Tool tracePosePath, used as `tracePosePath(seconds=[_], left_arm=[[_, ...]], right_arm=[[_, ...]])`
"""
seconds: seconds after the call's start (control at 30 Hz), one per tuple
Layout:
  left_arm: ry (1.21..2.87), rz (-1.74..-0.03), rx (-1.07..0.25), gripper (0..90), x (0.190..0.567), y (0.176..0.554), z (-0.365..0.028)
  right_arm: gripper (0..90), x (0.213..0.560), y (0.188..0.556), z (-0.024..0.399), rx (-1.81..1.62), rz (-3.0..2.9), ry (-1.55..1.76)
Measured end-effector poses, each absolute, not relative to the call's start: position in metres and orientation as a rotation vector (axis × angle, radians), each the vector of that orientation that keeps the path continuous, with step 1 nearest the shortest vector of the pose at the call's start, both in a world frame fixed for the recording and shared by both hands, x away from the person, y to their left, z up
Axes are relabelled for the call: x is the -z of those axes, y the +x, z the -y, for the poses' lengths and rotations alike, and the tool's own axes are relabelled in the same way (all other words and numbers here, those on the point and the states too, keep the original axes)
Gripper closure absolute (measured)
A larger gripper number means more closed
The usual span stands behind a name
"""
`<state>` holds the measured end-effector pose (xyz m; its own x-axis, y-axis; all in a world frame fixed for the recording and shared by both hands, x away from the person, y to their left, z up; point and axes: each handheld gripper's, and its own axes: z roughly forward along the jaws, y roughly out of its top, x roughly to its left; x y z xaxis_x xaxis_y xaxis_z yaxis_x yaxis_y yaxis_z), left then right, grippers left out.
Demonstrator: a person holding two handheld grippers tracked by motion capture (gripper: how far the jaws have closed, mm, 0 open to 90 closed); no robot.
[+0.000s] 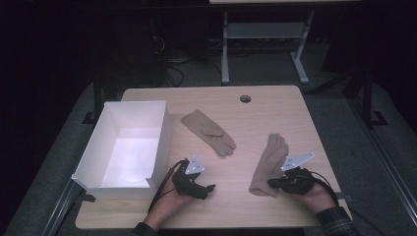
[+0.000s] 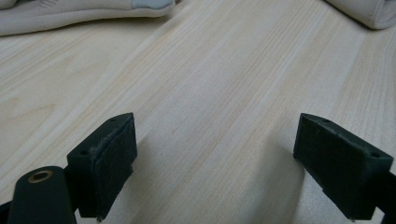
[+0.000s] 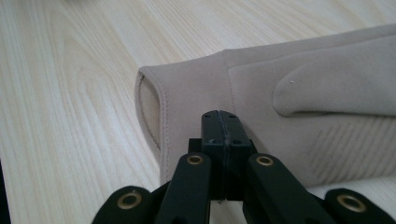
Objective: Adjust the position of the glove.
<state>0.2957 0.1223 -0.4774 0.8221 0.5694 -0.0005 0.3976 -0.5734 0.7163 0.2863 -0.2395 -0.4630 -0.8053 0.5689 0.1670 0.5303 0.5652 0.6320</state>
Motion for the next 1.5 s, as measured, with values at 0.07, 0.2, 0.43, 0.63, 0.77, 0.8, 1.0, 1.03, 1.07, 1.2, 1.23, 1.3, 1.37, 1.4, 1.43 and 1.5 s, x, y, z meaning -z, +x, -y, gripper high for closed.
tracePosePath(seconds=[0.07, 0.2, 0.43, 0.63, 0.77, 0.8, 1.0, 1.03, 1.07, 1.2, 1.23, 1.3, 1.37, 1.4, 1.43, 1.5], left_arm=[[2.256, -0.704, -0.297, 12.8, 0.477, 0.296, -0.122], [2.256, -0.705, -0.297, 12.8, 0.477, 0.296, -0.122], [2.257, -0.704, -0.298, 12.8, 0.477, 0.296, -0.122], [2.256, -0.706, -0.298, 12.8, 0.477, 0.295, -0.122], [2.255, -0.706, -0.298, 12.8, 0.477, 0.295, -0.122], [2.255, -0.706, -0.298, 12.8, 0.477, 0.295, -0.122], [2.256, -0.706, -0.298, 12.8, 0.477, 0.295, -0.122], [2.255, -0.706, -0.298, 12.8, 0.477, 0.295, -0.122], [2.255, -0.706, -0.298, 12.8, 0.477, 0.295, -0.122], [2.255, -0.706, -0.298, 12.8, 0.477, 0.295, -0.122], [2.255, -0.706, -0.297, 12.8, 0.477, 0.295, -0.122], [2.255, -0.706, -0.298, 12.8, 0.477, 0.295, -0.122], [2.255, -0.707, -0.297, 12.8, 0.477, 0.295, -0.122], [2.254, -0.707, -0.297, 12.8, 0.477, 0.295, -0.122], [2.253, -0.708, -0.297, 12.8, 0.477, 0.295, -0.122], [2.251, -0.709, -0.296, 12.8, 0.478, 0.295, -0.122]], right_arm=[[89.8, 0.463, 0.286, 0.243, -1.068, -2.725, 0.971], [89.8, 0.462, 0.285, 0.251, -1.06, -2.719, 0.987], [89.8, 0.462, 0.285, 0.267, -1.049, -2.69, 1.046], [89.8, 0.462, 0.288, 0.276, -1.023, -2.666, 1.073], [89.9, 0.46, 0.289, 0.282, -0.977, -2.639, 1.105], [89.8, 0.46, 0.29, 0.284, -0.974, -2.635, 1.119], [89.3, 0.459, 0.291, 0.287, -1.012, -2.622, 1.112], [89.3, 0.458, 0.291, 0.287, -1.032, -2.612, 1.108], [89.0, 0.455, 0.29, 0.287, -1.041, -2.603, 1.109], [85.4, 0.452, 0.291, 0.289, -1.089, -2.56, 1.085], [82.8, 0.451, 0.292, 0.289, -1.092, -2.55, 1.093], [75.2, 0.451, 0.293, 0.29, -1.095, -2.514, 1.101], [66.1, 0.451, 0.295, 0.292, -1.078, -2.459, 1.131], [62.5, 0.451, 0.296, 0.293, -1.066, -2.431, 1.143], [58.4, 0.452, 0.297, 0.295, -1.061, -2.398, 1.158], [51.0, 0.452, 0.3, 0.299, -1.044, -2.339, 1.204]])
